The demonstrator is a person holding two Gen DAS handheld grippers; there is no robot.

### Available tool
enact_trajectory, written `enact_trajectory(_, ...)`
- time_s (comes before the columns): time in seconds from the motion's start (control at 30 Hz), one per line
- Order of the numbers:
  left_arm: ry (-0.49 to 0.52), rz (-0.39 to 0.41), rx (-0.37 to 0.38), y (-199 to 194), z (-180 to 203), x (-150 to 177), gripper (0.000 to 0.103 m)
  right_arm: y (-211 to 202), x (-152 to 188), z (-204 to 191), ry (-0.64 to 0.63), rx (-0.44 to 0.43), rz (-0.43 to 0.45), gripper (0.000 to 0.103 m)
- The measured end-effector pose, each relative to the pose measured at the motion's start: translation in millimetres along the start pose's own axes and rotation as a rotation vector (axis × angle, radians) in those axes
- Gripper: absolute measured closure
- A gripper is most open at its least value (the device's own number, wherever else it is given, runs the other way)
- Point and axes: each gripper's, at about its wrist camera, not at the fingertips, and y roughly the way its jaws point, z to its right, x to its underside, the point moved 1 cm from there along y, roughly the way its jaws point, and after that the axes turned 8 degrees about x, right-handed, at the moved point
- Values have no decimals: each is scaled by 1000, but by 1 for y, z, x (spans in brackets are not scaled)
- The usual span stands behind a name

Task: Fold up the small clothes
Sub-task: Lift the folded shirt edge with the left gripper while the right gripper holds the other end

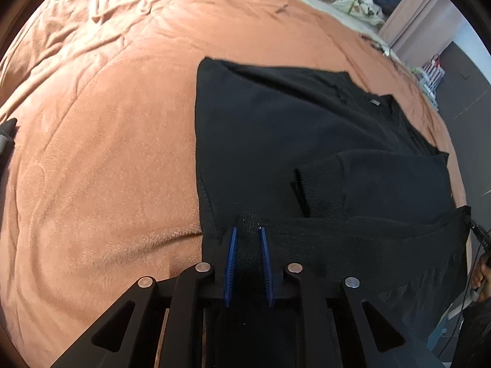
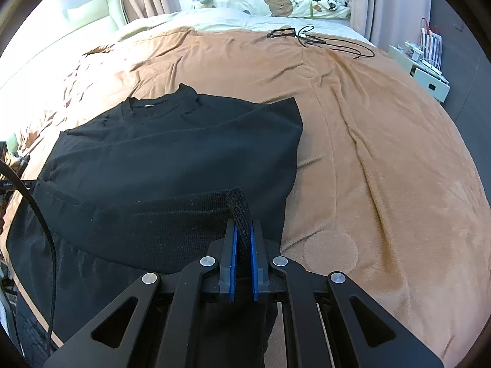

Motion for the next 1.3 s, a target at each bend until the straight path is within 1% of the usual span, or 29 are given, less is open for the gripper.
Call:
enact_trajectory(0.1,-42,7,39,-3,-7,0,84,1,-1,1,5,-3,-5,99)
enact_trajectory(0.17,-39,6,39,-5,-7,2,84,2,-3,2,5,-6,-7,99)
enact_trajectory(0.27,-40,-4,57,-7,-7,6,75,1,-3,2,-2,-6,-9,99)
enact_trajectory(0.4,-62,-9,74,-11,-12,8,75,1,-3,1,-3,-6,-7,99)
enact_trajectory(0.53,-63,-6,72,-9,-12,8,75,1,-2,1,-6,-5,-7,99)
enact_trajectory(0.57,-62,-2,69,-7,-11,7,78,2,-2,1,-6,-5,-7,99)
enact_trajectory(0.6,-56,9,60,-8,-10,7,95,2,-2,2,-3,-3,-4,99)
enact_trajectory(0.63,-55,19,52,-10,-9,5,99,0,-2,1,3,-4,-1,99)
enact_trajectory(0.7,-49,45,52,-20,-6,4,99,-7,-3,1,17,-4,13,99)
enact_trajectory(0.87,-25,136,75,-61,4,-3,99,-33,-9,-2,15,-1,73,99)
enact_trajectory(1.0,-4,213,85,-93,15,-13,99,-48,-14,-3,22,13,113,99)
enact_trajectory(1.1,5,267,86,-111,22,-22,99,-63,-19,1,52,14,150,99)
enact_trajectory(1.3,13,354,73,-129,32,-47,99,-73,-34,6,78,38,192,99)
